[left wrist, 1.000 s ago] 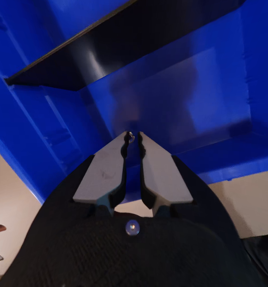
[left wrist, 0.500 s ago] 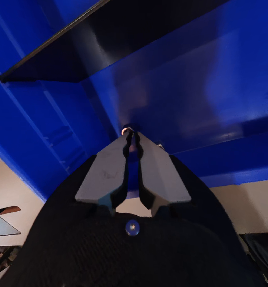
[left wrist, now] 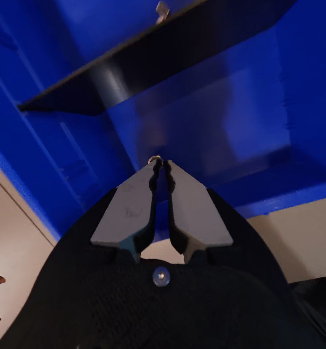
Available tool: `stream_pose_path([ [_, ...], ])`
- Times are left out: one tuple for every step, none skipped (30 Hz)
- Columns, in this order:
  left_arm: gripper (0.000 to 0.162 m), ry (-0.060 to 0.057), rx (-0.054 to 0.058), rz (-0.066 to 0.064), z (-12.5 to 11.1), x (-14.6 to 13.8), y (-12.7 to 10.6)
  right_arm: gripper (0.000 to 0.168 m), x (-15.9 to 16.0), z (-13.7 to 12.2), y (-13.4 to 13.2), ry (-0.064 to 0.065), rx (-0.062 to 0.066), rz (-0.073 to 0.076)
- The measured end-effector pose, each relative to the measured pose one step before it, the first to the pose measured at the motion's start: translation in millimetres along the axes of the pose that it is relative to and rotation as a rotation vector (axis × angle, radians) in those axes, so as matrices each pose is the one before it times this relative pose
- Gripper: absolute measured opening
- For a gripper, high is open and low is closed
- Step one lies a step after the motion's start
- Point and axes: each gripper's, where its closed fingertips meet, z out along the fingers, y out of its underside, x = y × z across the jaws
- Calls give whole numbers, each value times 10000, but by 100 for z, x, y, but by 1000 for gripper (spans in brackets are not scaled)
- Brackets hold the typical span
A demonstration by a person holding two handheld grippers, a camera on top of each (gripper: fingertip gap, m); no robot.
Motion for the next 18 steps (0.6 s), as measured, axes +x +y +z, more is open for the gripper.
stream_pose_path([
  [4, -152, 297, 172, -898, 297, -692, 41, -22, -17, -30, 2, 13, -7],
  [4, -242, 412, 200, -1099, 230, -978, 41, 3, -16, -29, 7, 16, -6],
  [4, -199, 466, 198, -1231, 341, -1166, 41, 14, -32, -38, 12, 12, -5],
  [4, -91, 485, 204, -1261, 567, -1328, 41, 37, -29, -21, 17, 9, -4],
  [4, 73, 560, 278, -1221, 943, -1548, 40, 53, -45, -37, 22, 16, -1],
  [4, 357, 576, 331, -1071, 1547, -1650, 40, 78, -55, -43, 28, 23, 2],
  [4, 569, 516, 332, -780, 2040, -1638, 40, 90, -67, -59, 35, 24, 4],
  [4, 586, 403, 394, -433, 2222, -1492, 40, 121, -68, -52, 40, 26, 10],
  [4, 483, 250, 452, -76, 2153, -1245, 40, 127, -89, -66, 36, 36, 22],
  [4, 402, 110, 437, 261, 2045, -1005, 40, 139, -92, -76, 34, 42, 31],
  [4, 398, 55, 424, 551, 2021, -869, 40, 129, -92, -78, 33, 41, 30],
  [4, 403, 29, 389, 816, 1963, -745, 40, 115, -75, -65, 33, 34, 20],
  [4, 320, -55, 322, 1067, 1702, -548, 40, 114, -73, -51, 35, 27, 10],
  [4, 222, -154, 287, 1291, 1402, -322, 40, 82, -54, -45, 31, 23, 5],
  [4, 144, -209, 294, 1424, 1127, -144, 40, 71, -57, -38, 23, 18, 3],
  [4, -8, -254, 279, 1452, 710, -12, 40, 48, -39, -26, 14, 14, 3],
  [4, -175, -244, 217, 1443, 243, 27, 40, 23, -35, -19, 10, 11, 1],
  [4, -130, -312, 164, 1379, 131, 210, 40, 30, -25, -8, 12, 4, -5],
])
